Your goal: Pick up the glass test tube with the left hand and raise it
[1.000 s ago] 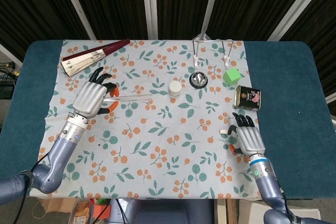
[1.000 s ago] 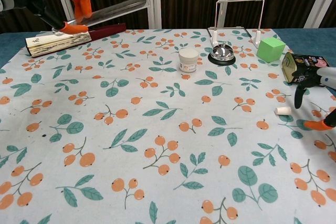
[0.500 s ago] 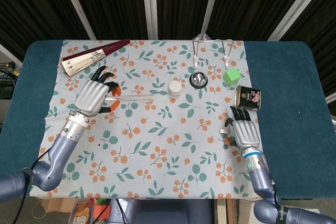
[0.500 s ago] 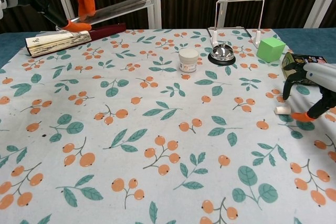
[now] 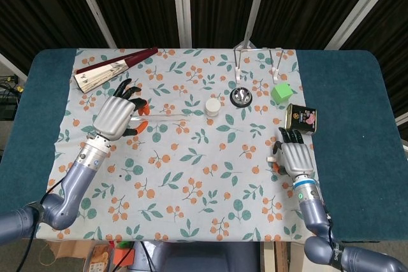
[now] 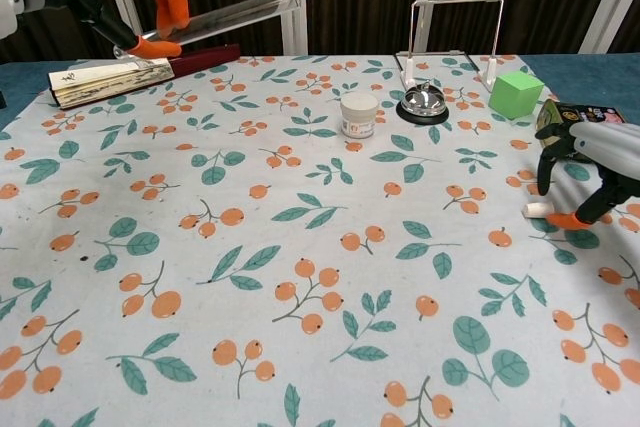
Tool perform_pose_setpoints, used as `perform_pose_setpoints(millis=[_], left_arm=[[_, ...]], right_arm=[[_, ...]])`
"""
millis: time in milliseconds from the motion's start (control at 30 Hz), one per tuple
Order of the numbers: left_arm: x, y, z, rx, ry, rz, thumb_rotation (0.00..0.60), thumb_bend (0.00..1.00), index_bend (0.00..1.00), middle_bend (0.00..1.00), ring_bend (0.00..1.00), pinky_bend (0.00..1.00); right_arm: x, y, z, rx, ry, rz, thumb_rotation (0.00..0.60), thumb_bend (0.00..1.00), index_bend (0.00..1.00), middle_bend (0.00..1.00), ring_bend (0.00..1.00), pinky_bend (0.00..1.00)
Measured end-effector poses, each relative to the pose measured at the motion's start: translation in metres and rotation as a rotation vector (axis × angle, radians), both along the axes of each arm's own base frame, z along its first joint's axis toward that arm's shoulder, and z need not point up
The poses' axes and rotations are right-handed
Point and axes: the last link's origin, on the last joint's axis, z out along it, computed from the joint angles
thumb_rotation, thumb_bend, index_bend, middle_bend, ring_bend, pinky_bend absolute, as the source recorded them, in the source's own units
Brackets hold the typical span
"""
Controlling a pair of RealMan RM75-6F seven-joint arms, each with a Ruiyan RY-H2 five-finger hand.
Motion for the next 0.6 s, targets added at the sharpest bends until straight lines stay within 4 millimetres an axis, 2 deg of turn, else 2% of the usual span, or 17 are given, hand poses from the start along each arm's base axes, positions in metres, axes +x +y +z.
perform_pose_setpoints(millis=[600], left_arm=[[-0.0020,0.0014,0.0007,0.001,0.006,0.001,0.600,0.68,0.65,0.68,0.19,0.02]], right_arm=[[-0.0052,-0.0008,-0.0066,0.008,0.020,-0.014,0.600,0.31,0.52,0.11,0.00,0.00]])
